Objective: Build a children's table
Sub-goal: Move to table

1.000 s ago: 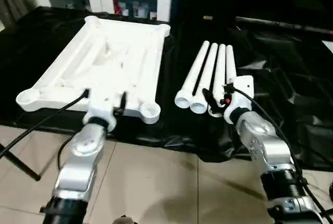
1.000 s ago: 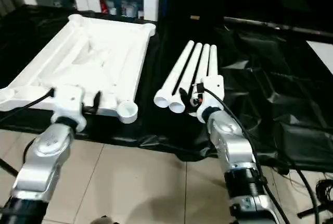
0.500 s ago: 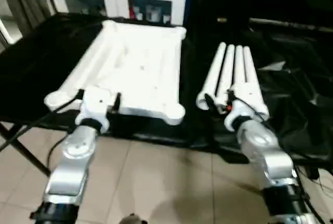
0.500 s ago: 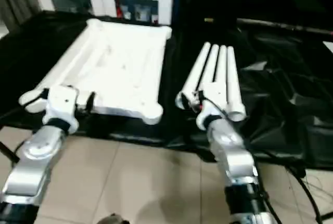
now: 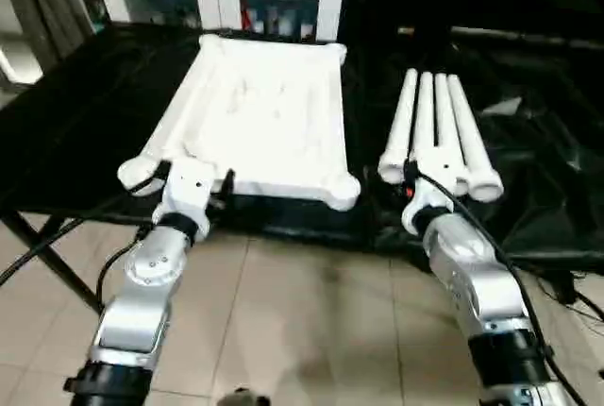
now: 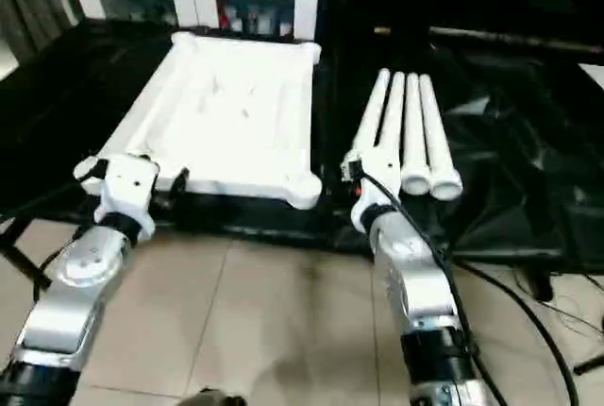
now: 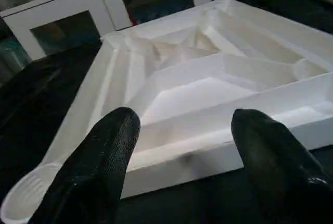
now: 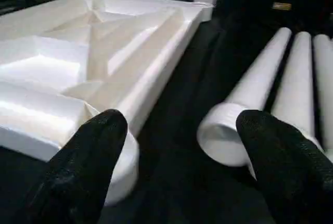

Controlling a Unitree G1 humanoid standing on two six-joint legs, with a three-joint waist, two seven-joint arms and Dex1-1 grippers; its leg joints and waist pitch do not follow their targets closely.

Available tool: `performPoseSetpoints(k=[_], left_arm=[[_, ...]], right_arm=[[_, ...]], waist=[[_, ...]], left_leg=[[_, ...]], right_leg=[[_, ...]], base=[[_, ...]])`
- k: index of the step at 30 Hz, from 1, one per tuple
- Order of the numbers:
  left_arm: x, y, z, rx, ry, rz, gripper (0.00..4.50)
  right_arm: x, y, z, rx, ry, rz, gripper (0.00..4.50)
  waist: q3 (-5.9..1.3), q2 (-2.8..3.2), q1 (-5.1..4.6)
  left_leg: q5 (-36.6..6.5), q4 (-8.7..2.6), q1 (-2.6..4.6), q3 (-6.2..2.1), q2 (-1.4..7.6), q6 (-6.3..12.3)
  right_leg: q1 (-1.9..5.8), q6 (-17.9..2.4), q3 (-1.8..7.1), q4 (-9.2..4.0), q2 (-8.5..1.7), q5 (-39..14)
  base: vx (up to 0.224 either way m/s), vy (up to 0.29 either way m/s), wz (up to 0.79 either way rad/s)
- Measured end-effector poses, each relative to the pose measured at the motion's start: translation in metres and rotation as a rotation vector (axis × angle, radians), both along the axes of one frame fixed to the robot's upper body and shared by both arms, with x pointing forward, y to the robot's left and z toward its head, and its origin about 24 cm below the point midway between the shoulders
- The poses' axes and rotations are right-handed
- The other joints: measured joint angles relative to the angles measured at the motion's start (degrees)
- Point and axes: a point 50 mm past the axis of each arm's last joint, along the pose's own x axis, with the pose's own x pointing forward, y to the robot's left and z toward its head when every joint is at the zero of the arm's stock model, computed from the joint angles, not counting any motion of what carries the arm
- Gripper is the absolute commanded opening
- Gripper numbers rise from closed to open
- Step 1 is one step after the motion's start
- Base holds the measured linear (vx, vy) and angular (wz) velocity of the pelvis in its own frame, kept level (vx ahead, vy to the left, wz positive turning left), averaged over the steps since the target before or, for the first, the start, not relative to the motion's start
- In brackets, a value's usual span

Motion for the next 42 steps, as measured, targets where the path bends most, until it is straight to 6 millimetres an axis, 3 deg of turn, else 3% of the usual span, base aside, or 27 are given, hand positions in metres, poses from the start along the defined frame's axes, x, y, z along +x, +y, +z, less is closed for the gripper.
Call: performPoseSetpoints(k=[3, 5, 8, 10, 12, 14, 15, 16, 18, 19, 20, 21, 22, 23, 24, 25, 26, 27, 28, 29, 30, 32, 35, 36, 37, 39, 42], left_arm=[[0.0, -0.003, -0.001, -0.013, 0.001, -0.005, 3.36], [0.0, -0.003, 0.0, -0.012, 0.002, -0.006, 3.36], [-0.001, -0.003, -0.002, -0.026, 0.02, -0.01, 3.36], [-0.001, -0.003, -0.003, -0.032, 0.021, -0.012, 3.36], [-0.001, -0.003, -0.003, -0.034, 0.022, -0.01, 3.36], [0.0, -0.004, 0.0, -0.036, 0.015, -0.014, 3.36], [-0.001, -0.005, 0.002, -0.039, 0.003, -0.016, 3.36], [-0.001, -0.006, 0.002, -0.046, 0.005, -0.012, 3.36], [-0.006, -0.007, -0.006, -0.055, 0.041, -0.01, 3.36], [-0.005, -0.007, -0.005, -0.057, 0.038, -0.012, 3.36], [-0.003, -0.008, -0.002, -0.059, 0.025, -0.016, 3.36], [-0.002, -0.009, 0.003, -0.06, 0.009, -0.02, 3.36], [-0.002, -0.006, 0.003, -0.054, 0.009, -0.011, 3.36], [-0.003, 0.0, 0.002, -0.047, 0.016, 0.007, 3.36], [-0.003, 0.01, -0.001, -0.039, 0.034, 0.041, 3.36], [-0.003, 0.011, -0.001, -0.04, 0.037, 0.047, 3.36], [-0.002, 0.01, -0.001, -0.043, 0.036, 0.043, 3.36], [-0.002, 0.008, 0.0, -0.045, 0.031, 0.035, 3.36], [-0.001, 0.006, 0.002, -0.048, 0.022, 0.03, 3.36], [-0.001, 0.003, 0.002, -0.056, 0.021, 0.022, 3.36], [-0.001, -0.009, -0.001, -0.071, 0.035, -0.015, 3.36], [-0.001, -0.011, -0.001, -0.068, 0.036, -0.034, 3.36], [0.0, -0.006, 0.002, -0.048, 0.032, -0.043, 3.36], [-0.001, -0.006, 0.002, -0.05, 0.035, -0.054, 3.36], [-0.001, -0.004, 0.001, -0.048, 0.04, -0.056, 3.36], [-0.001, 0.005, -0.003, -0.046, 0.064, -0.047, 3.36], [-0.003, 0.001, -0.003, -0.036, 0.096, -0.15, 3.36]], right_arm=[[0.0, -0.006, 0.001, -0.011, -0.001, -0.014, 3.83], [-0.001, -0.005, -0.001, -0.007, 0.004, -0.013, 3.83], [-0.001, -0.001, 0.0, 0.002, 0.002, 0.002, 3.83], [-0.001, -0.001, 0.0, 0.002, 0.002, 0.007, 3.83], [0.0, 0.0, 0.0, 0.002, 0.0, 0.011, 3.83], [0.0, -0.001, 0.001, 0.002, -0.002, 0.014, 3.83], [0.001, -0.001, 0.002, 0.001, -0.007, 0.016, 3.83], [0.003, -0.001, 0.005, -0.001, -0.016, 0.021, 3.83], [0.002, 0.0, 0.004, -0.002, -0.011, 0.031, 3.83], [0.002, -0.001, 0.003, -0.006, -0.007, 0.033, 3.83], [0.002, -0.003, 0.003, -0.012, -0.007, 0.035, 3.83], [0.002, -0.005, 0.004, -0.03, -0.009, 0.032, 3.83], [0.002, -0.004, 0.003, -0.033, -0.007, 0.036, 3.83], [0.004, 0.005, 0.006, -0.023, -0.015, 0.063, 3.83], [0.004, 0.022, 0.008, -0.009, -0.023, 0.125, 3.83], [0.002, 0.028, 0.006, -0.007, -0.018, 0.148, 3.83], [0.002, 0.028, 0.005, -0.009, -0.015, 0.154, 3.83], [0.002, 0.025, 0.007, -0.019, -0.021, 0.154, 3.83], [0.002, 0.022, 0.008, -0.019, -0.026, 0.145, 3.83], [0.003, 0.019, 0.008, -0.015, -0.025, 0.133, 3.83], [-0.001, 0.01, 0.0, -0.021, 0.003, 0.108, 3.83], [-0.001, 0.002, -0.003, -0.034, 0.019, 0.089, 3.83], [-0.001, 0.006, 0.002, -0.032, -0.006, 0.106, 3.83], [0.0, 0.008, 0.006, -0.034, -0.018, 0.116, 3.83], [0.0, 0.01, 0.005, -0.029, -0.017, 0.121, 3.83], [-0.002, 0.028, 0.005, -0.02, -0.019, 0.193, 3.83], [-0.003, 0.023, 0.008, -0.033, -0.027, 0.228, 3.83]], waist=[[0.13, -0.37, 1.77], [0.12, 0.2, 1.62], [0.15, 0.09, 0.84], [0.73, 0.08, 0.25], [1.46, 0.64, -0.32], [1.9, 0.67, 0.22], [1.31, -1.16, 1.21], [1.42, -2.1, 1.79], [1.54, -1.48, 3.55], [1.23, -1.07, 3.95], [0.91, -0.56, 4.36], [0.23, 0.6, 4.9], [0.08, 0.64, 4.92], [-0.07, 0.19, 4.52], [-0.07, 0.06, 3.55], [-0.09, 0.04, 2.91], [-0.11, -0.07, 2.48], [-0.29, -0.96, 0.63], [-0.28, -2.39, -0.26], [0.14, -3.52, -0.44], [0.19, -2.81, -0.12], [0.32, -2.97, 0.49], [-0.02, -1.16, 1.59], [-0.44, 1.11, 2.05], [-0.28, 2.13, 2.05], [-0.55, 1.41, 1.32], [-0.72, 0.14, 2.12]], left_leg=[[-0.36, 0.53, 0.09, -1.8, 0.14, 0.64], [0.92, 0.45, 0.09, -2.45, 1.14, 0.8], [1.28, 0.36, 0.28, -2.56, 1.58, 0.83], [1.15, -0.08, 1.77, -2.21, 1.51, 0.86], [-0.34, -0.4, 3.43, -2.26, 1.97, 0.47], [-0.35, -1.09, 4.1, -0.71, 2.28, 0.47], [-0.34, -1.02, 4.5, 1.32, 2.06, 0.47], [-0.82, 0.53, 4.78, 1.62, 2.14, 0.16], [-3.78, 9.81, 3.25, -4.16, 0.72, 1.64], [-3.79, 9.68, 3.2, -4.99, 0.53, 1.67], [-3.92, 7.06, 3.21, -5.11, 0.81, 2.12], [-3.66, 1.22, 3.45, -4.98, 1.91, 2.41], [-3.12, 1.0, 4.11, -5.84, 2.31, -0.6], [-3.58, 0.92, 4.18, -7.36, 1.19, -0.17], [-4.28, 0.73, 4.49, -10.93, -0.55, 0.82], [-4.65, 0.05, 5.32, -13.14, -1.49, 1.47], [-4.78, -0.61, 5.97, -14.82, -2.34, 1.65], [-5.07, -1.77, 7.15, -16.71, -4.21, 1.09], [-5.54, -2.05, 8.19, -15.02, -4.89, -0.36], [-6.6, -1.19, 9.16, -13.23, -5.41, -1.11], [-7.8, 3.47, 8.71, -10.59, -4.05, 2.87], [-7.83, 8.74, 6.29, -8.54, -4.12, 3.6], [-5.67, 5.94, 1.5, -7.85, -2.64, 0.64], [-1.65, 0.79, 0.57, -7.94, -0.32, 1.08], [0.61, 1.7, 0.48, -8.08, 0.57, 1.02], [-0.79, 2.73, 0.69, -8.3, -0.6, 1.86], [-0.85, 2.18, 0.97, -8.54, -3.25, 1.87]], right_leg=[[-0.8, 0.07, -0.86, 0.38, -0.8, -0.07], [-0.7, 0.05, -2.76, -0.24, -0.86, -0.07], [-0.63, -0.3, -3.02, -0.66, -0.55, 0.11], [0.08, -0.35, -3.04, -1.04, -0.69, 0.01], [2.51, -0.54, -4.48, -2.13, -0.77, -1.03], [3.54, -1.4, -4.49, 4.36, -1.2, -6.23], [5.34, -1.63, -2.18, 5.91, -1.54, -8.58], [5.33, -0.87, -1.17, 5.79, -1.52, -10.23], [6.58, -0.94, -0.92, 4.53, -0.95, -10.26], [7.13, -1.07, -0.72, 3.3, -0.41, -10.14], [7.58, -1.31, -0.26, 1.96, 0.62, -9.7], [8.25, -1.72, -0.13, 0.4, 2.81, -9.35], [8.1, -1.38, -0.67, 0.76, 3.12, -9.83], [6.92, -0.93, -1.34, 3.33, 2.46, -10.22], [3.82, 0.5, -1.38, 9.22, 2.13, -11.06], [1.81, 1.35, -1.23, 10.87, 2.3, -11.51], [0.34, 1.97, -0.9, 10.86, 2.35, -11.44], [-2.38, 2.31, 1.9, 8.44, 1.94, -10.25], [-2.87, 0.97, 3.59, 4.15, 0.88, -8.19], [-2.27, -0.52, 4.61, 4.7, -0.14, -2.94], [-0.19, -0.84, 5.52, 4.51, 1.18, -4.64], [2.48, -1.53, 6.0, 2.67, 2.05, -5.04], [6.24, -2.18, 4.49, -0.52, 4.12, -5.61], [7.4, -1.97, 2.43, -1.02, 5.55, -6.3], [7.35, -1.37, 0.85, 0.43, 5.47, -7.24], [3.28, -1.75, 0.22, 8.26, 3.77, -7.71], [-1.42, 3.25, 3.21, 2.73, 0.79, -1.79]], base=[[-0.038, -0.064, -0.19], [-0.007, 0.004, -0.36], [-0.011, 0.012, -0.17], [0.0, 0.0, 0.0], [0.0, 0.0, 0.0], [0.009, -0.027, 0.02], [0.017, -0.054, 0.04], [0.188, -0.144, 0.03], [0.289, -0.109, -0.24], [0.217, -0.042, -0.02], [0.159, -0.05, 0.45], [0.159, -0.05, 0.45], [0.209, -0.013, 0.37], [0.266, -0.044, 0.19], [0.266, -0.044, 0.19], [0.215, -0.115, 0.14], [0.007, -0.095, 0.23], [0.007, -0.095, 0.23], [-0.138, -0.061, 0.41], [0.015, -0.06, 0.44], [0.015, -0.06, 0.44], [0.225, -0.048, 0.07], [0.229, -0.014, -0.04], [0.229, 0.022, -0.02], [0.223, 0.102, -0.08], [0.234, 0.093, -0.08], [-0.006, 0.097, 0.01]])
